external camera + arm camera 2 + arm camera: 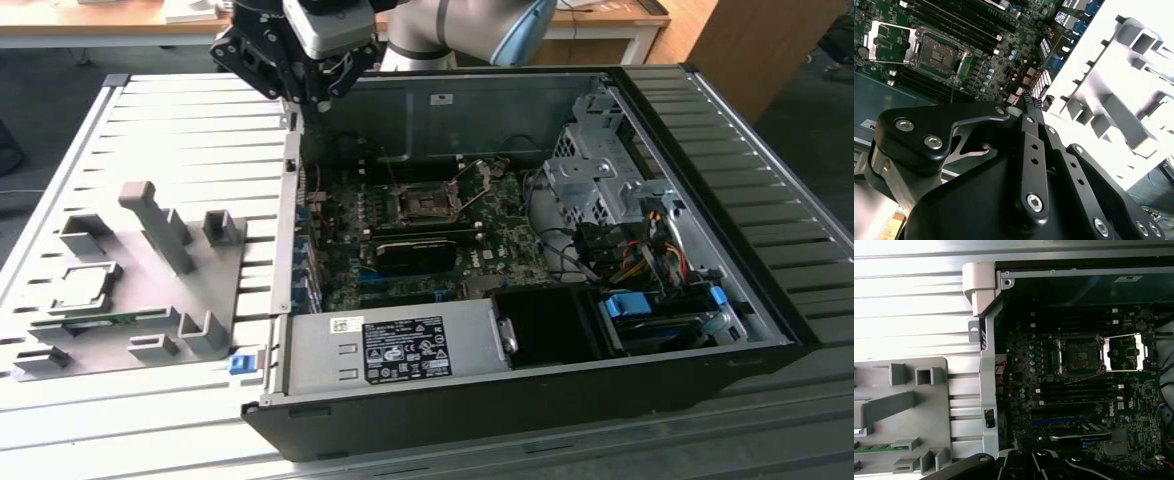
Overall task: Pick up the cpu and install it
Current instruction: 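Reach for the cpu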
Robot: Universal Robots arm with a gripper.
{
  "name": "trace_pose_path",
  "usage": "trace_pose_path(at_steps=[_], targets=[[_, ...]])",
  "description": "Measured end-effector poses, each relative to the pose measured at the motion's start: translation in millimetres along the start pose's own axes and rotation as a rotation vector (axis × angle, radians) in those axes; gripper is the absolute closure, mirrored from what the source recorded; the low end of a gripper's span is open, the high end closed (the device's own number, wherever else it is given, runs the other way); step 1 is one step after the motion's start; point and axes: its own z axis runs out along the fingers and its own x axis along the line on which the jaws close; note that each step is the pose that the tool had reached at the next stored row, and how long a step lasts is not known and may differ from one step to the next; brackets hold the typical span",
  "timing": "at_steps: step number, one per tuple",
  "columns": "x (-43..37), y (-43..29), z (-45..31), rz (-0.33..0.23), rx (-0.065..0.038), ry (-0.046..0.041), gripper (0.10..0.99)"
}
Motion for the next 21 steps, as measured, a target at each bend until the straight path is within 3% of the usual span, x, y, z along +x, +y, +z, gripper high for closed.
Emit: trace_pose_path(at_steps=[21], targets=[[8.3, -0.6, 0.2, 0.0, 0.0, 0.0, 0.98]])
